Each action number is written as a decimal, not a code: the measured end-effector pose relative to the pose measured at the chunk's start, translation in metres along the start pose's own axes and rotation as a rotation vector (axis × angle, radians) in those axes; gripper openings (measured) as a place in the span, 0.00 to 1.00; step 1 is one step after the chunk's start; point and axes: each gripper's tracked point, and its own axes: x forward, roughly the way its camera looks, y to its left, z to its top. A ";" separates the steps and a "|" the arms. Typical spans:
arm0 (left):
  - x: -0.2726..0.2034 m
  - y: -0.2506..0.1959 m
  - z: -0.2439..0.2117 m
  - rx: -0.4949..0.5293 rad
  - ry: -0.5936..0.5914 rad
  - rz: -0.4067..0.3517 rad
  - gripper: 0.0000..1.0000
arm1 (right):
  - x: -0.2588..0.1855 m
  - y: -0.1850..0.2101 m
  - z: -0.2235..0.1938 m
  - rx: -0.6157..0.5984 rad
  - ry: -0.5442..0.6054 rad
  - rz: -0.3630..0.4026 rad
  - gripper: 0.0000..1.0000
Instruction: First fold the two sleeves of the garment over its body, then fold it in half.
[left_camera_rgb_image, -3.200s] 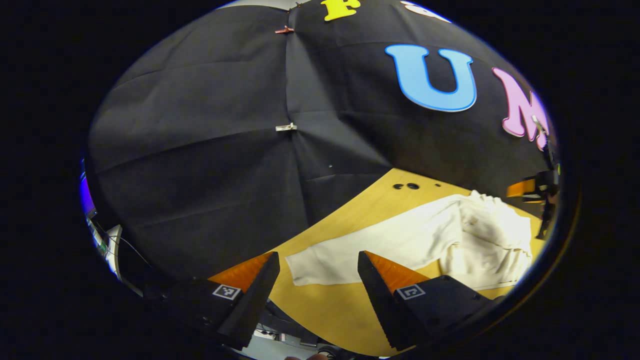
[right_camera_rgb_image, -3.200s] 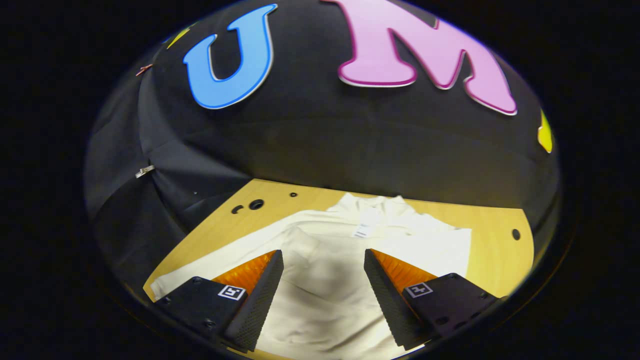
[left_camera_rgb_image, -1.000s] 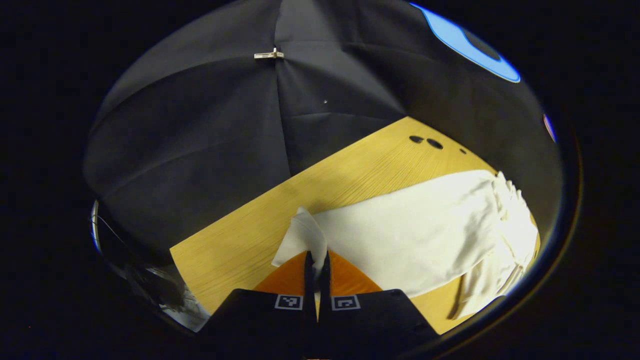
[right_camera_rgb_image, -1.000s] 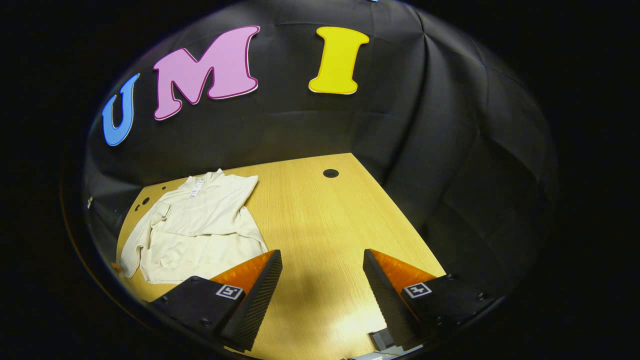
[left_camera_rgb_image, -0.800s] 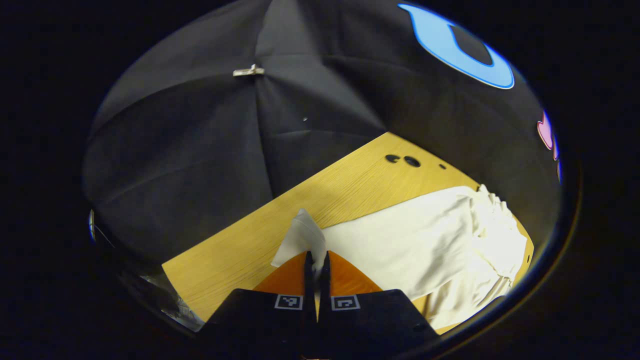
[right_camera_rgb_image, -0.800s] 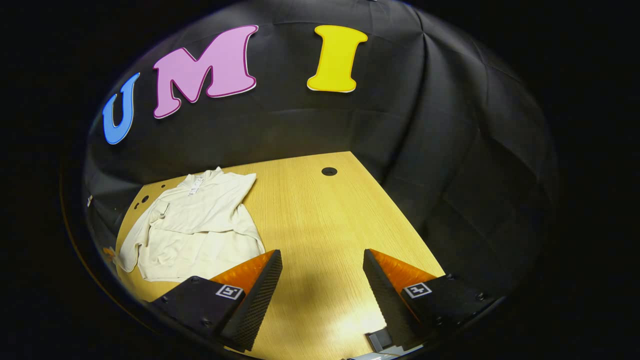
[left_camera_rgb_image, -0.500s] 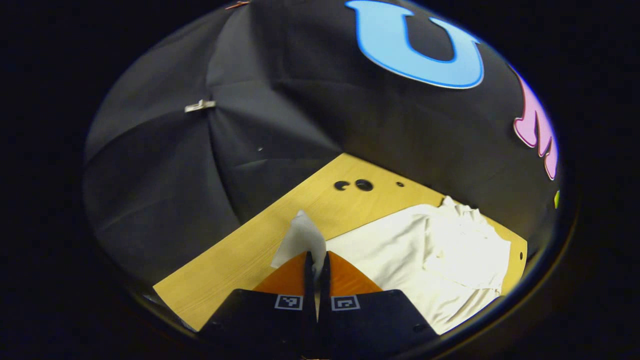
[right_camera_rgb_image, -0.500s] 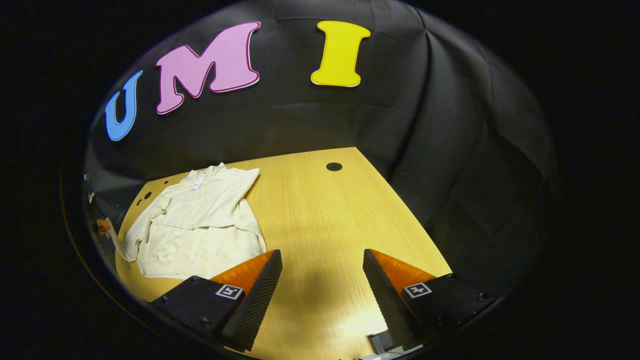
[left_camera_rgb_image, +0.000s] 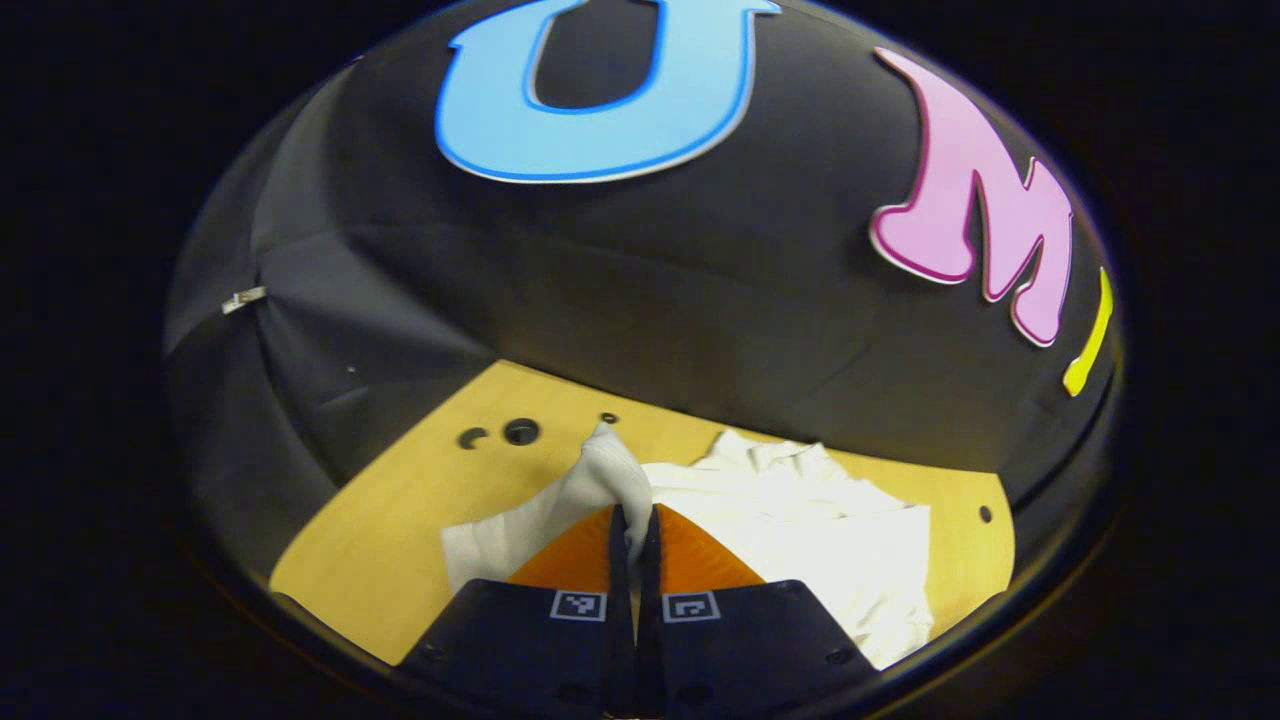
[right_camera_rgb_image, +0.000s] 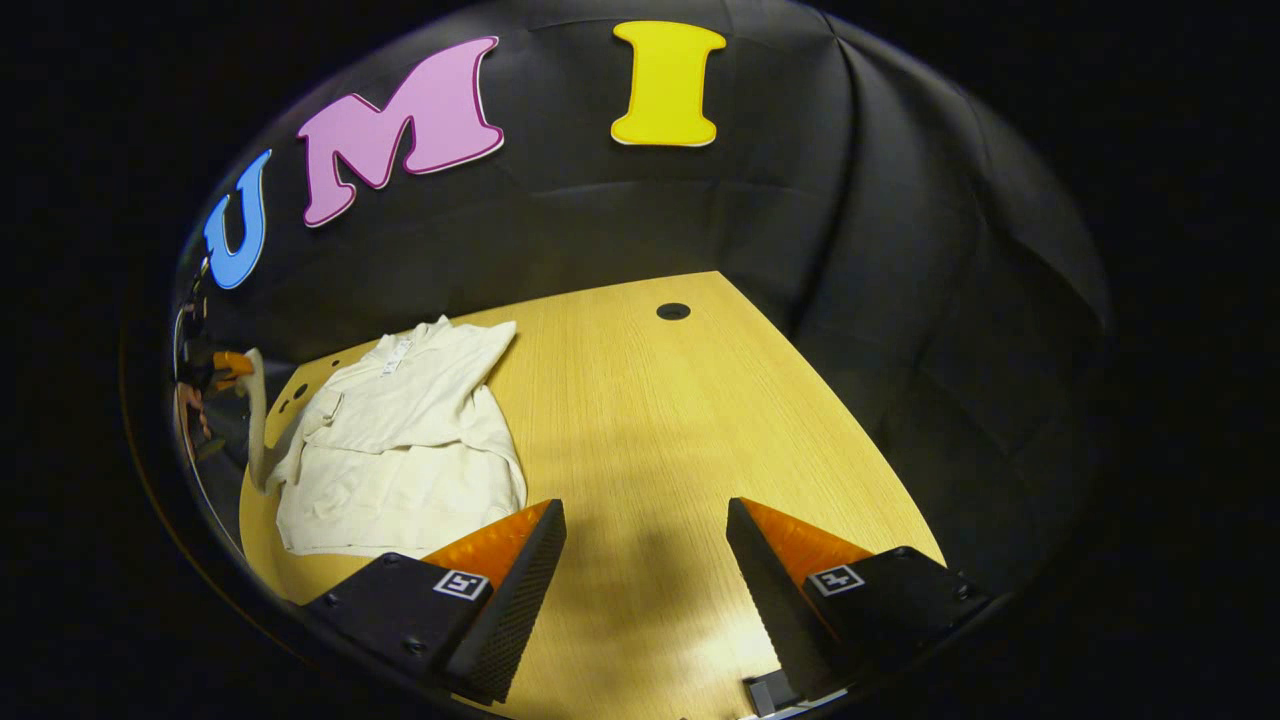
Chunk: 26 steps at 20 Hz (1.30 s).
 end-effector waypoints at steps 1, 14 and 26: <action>0.006 -0.025 -0.001 0.004 0.004 -0.032 0.06 | 0.002 -0.004 -0.002 -0.002 0.005 -0.002 0.99; 0.039 -0.249 -0.082 0.075 0.142 -0.355 0.06 | 0.022 -0.028 -0.013 0.065 0.042 -0.018 0.99; -0.008 -0.257 -0.107 0.186 0.166 -0.438 0.84 | 0.031 0.007 -0.019 0.035 0.059 0.061 0.99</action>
